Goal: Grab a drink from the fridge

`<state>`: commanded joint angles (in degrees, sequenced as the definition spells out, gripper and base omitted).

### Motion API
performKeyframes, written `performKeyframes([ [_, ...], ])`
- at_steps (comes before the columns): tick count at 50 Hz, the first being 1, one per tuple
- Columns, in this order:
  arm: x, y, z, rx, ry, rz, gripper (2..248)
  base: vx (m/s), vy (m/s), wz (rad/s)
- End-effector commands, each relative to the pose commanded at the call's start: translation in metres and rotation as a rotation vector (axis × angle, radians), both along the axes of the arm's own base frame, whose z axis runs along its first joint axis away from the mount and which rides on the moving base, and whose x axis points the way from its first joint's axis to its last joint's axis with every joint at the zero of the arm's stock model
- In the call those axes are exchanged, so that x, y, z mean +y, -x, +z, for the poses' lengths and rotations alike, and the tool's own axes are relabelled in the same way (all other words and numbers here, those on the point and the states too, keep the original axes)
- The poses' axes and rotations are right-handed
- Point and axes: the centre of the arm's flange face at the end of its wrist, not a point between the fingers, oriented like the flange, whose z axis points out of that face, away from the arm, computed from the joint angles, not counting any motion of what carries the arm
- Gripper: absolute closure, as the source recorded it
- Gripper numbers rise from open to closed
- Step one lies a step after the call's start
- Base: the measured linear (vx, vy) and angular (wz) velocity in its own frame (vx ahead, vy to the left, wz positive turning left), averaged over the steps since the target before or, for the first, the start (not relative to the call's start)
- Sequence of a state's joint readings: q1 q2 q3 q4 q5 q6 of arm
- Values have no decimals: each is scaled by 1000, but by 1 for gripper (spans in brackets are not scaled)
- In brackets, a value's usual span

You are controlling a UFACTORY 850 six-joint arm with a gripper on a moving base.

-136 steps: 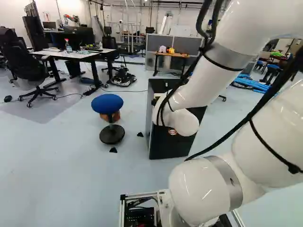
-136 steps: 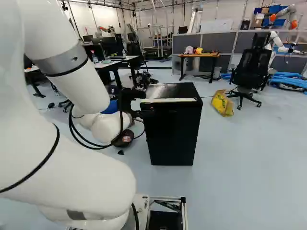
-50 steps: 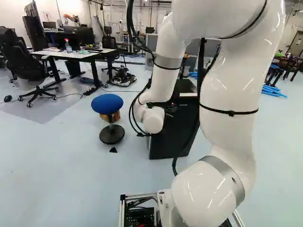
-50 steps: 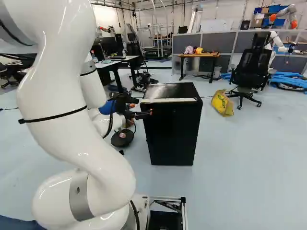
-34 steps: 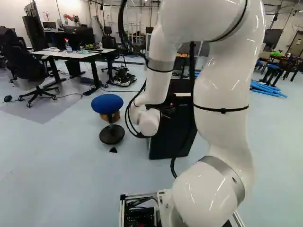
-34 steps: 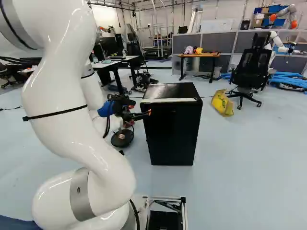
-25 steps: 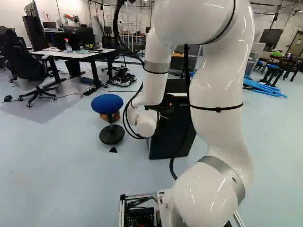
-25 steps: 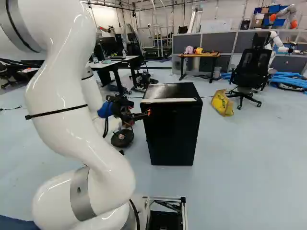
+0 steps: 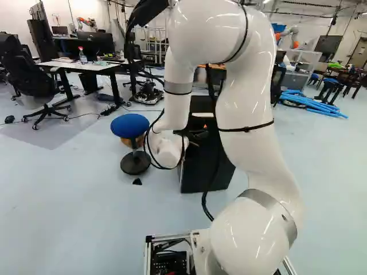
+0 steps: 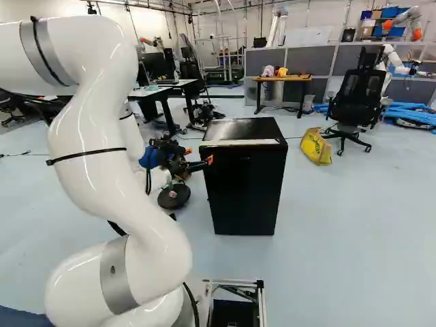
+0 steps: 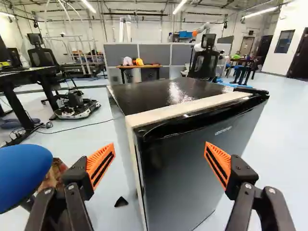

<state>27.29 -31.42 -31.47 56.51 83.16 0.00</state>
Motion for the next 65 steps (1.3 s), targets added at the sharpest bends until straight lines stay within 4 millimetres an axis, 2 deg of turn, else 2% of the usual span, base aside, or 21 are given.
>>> performKeyframes([
  [4, 0, -1, -5, 3, 6, -16, 3, 0, 0, 0],
  [65, 4, -19, -7, -18, -6, -76, 3, 0, 0, 0],
])
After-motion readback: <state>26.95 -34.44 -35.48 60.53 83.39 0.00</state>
